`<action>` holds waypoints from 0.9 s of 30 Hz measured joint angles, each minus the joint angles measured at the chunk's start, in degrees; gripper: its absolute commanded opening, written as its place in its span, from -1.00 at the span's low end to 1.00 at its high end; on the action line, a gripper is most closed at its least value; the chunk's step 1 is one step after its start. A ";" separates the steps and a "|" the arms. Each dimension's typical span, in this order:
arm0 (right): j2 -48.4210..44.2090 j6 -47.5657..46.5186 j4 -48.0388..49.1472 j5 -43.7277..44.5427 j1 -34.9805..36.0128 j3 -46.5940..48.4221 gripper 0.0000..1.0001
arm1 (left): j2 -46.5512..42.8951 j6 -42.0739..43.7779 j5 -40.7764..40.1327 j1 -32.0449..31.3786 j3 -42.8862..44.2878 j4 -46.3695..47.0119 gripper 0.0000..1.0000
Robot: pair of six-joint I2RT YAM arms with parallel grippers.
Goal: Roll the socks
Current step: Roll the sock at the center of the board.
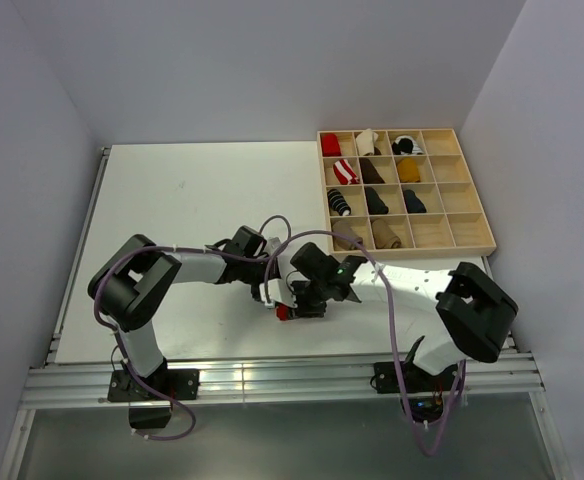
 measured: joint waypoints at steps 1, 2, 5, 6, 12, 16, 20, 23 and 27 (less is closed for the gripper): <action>0.57 0.02 0.02 0.28 0.00 0.42 -0.14 | 0.00 0.00 0.04 0.00 -0.04 0.07 -0.99; 1.16 0.17 0.00 0.50 0.00 0.90 -0.20 | 0.00 0.00 0.15 0.00 -0.11 0.20 -0.99; 2.40 0.79 -0.83 0.85 0.00 1.99 -0.45 | -0.17 0.00 0.24 0.07 -0.46 0.81 -0.97; 2.93 1.07 -1.38 0.90 0.00 2.62 -0.49 | -0.33 -0.02 0.15 0.07 -0.68 1.05 -0.89; 5.57 1.40 -3.98 0.31 -0.15 5.68 -0.57 | -3.08 0.02 -2.93 0.11 -2.56 1.14 -0.51; 7.56 1.51 -4.90 -0.66 -0.74 7.78 -0.58 | -6.12 0.02 -6.10 0.98 -4.20 0.59 -0.28; 9.20 1.62 -5.62 -1.84 -1.60 9.44 -0.59 | -9.44 -0.02 -8.85 3.85 -6.27 0.31 -0.21; 10.08 1.70 -6.80 -2.58 -2.03 10.47 -0.60 | -11.67 -0.20 -11.45 6.27 -8.20 0.35 -0.21; 11.52 1.73 -8.63 -3.78 -2.86 12.20 -0.61 | -17.94 -1.51 -14.58 9.90 -13.38 1.40 -0.24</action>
